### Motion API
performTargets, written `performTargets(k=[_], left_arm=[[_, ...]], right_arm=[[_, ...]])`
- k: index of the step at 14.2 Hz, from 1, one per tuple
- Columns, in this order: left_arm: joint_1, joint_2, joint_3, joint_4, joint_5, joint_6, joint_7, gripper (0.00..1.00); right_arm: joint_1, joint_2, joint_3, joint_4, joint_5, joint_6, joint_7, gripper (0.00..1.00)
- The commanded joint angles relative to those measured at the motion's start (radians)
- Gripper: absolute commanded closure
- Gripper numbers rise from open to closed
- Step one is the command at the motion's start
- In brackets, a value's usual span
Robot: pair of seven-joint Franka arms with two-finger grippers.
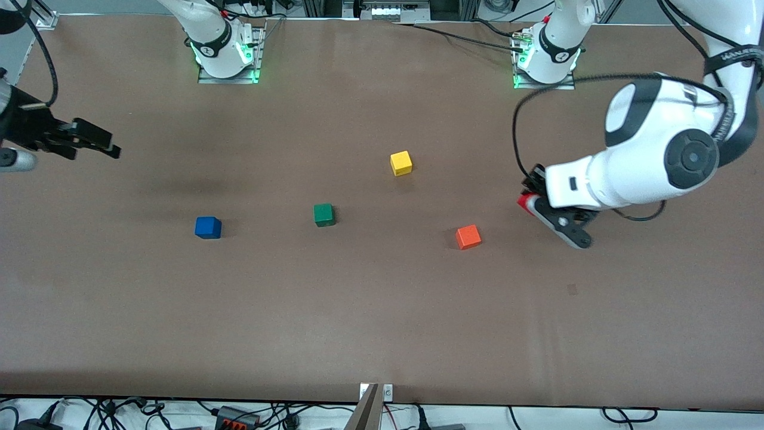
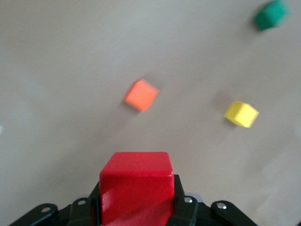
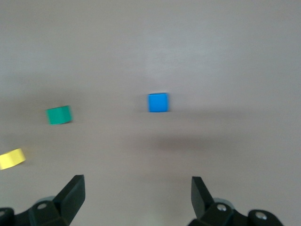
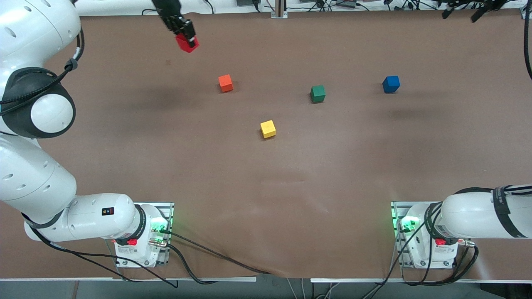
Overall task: Pass red block to right arm, stack on blue
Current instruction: 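Lift the red cube with the left gripper while the right gripper approaches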
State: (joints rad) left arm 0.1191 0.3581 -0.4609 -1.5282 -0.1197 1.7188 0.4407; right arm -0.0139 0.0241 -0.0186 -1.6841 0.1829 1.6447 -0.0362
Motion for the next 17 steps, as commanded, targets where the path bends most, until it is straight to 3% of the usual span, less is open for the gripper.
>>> performTargets(k=[1,3,8,14,17], left_arm=[[0.022,0.013,-0.039,0.014,-0.183,0.054,0.267,0.91],[-0.004,0.025,-0.044,0.014,-0.308,0.089,0.434,0.91],[-0.058,0.071,-0.105,-0.007,-0.68,0.358,0.957,0.93],[-0.082,0.085,-0.228,-0.067,-0.891,0.678,1.116,0.95],[-0.146,0.096,-0.232,-0.067,-1.017,0.798,1.187,0.95]], right_arm=[[0.044,0.051,0.0,0.007,0.114,-0.008,0.007,0.0],[0.066,0.097,0.0,0.006,0.212,-0.009,0.006,0.0],[0.106,0.201,0.0,0.004,0.546,-0.017,-0.008,0.0],[0.155,0.31,0.002,0.006,0.93,-0.02,-0.069,0.0],[0.189,0.365,0.002,0.012,1.131,-0.057,-0.125,0.0]])
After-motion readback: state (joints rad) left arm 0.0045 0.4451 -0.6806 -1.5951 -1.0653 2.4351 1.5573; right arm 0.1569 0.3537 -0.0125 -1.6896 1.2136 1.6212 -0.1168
